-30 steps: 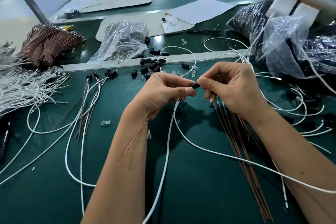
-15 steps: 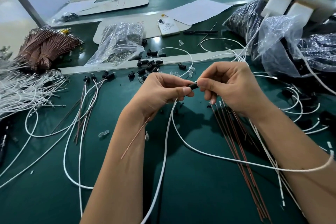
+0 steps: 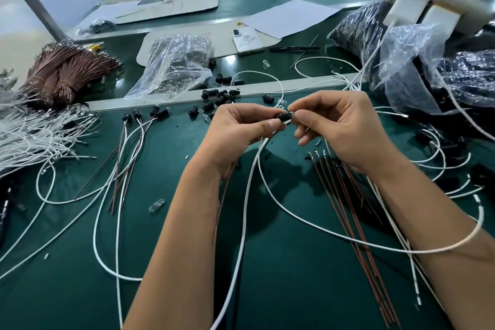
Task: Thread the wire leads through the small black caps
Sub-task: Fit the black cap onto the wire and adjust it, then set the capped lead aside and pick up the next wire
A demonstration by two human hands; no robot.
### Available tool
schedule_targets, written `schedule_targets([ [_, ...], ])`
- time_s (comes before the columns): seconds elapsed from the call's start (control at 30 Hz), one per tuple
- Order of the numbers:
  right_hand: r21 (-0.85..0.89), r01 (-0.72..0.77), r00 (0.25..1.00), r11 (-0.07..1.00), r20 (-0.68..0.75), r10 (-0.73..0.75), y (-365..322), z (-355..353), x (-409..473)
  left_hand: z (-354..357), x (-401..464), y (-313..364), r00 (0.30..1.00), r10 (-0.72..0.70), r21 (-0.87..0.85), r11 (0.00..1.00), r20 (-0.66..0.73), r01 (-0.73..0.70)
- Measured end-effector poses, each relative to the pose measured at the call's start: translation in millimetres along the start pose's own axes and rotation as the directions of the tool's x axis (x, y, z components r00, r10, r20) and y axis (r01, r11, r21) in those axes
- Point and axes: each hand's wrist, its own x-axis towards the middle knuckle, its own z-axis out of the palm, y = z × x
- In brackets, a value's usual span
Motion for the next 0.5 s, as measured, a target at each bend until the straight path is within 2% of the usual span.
schedule_targets([
  [0.2,-0.132,0.033,0.999,0.991,-0.024,-0.037,-1.6,0.5,-1.8,3.2,0.3,-1.5,0.999,-0.016,0.027,0.999,-0.035,0.017],
  [0.5,-0.007,-0.013,1.000,1.000,0.000,0.013,-4.2,-2.0,-1.0,3.4,-1.0,-1.2,1.000,0.014,-0.006,1.000,0.025,-0.014],
])
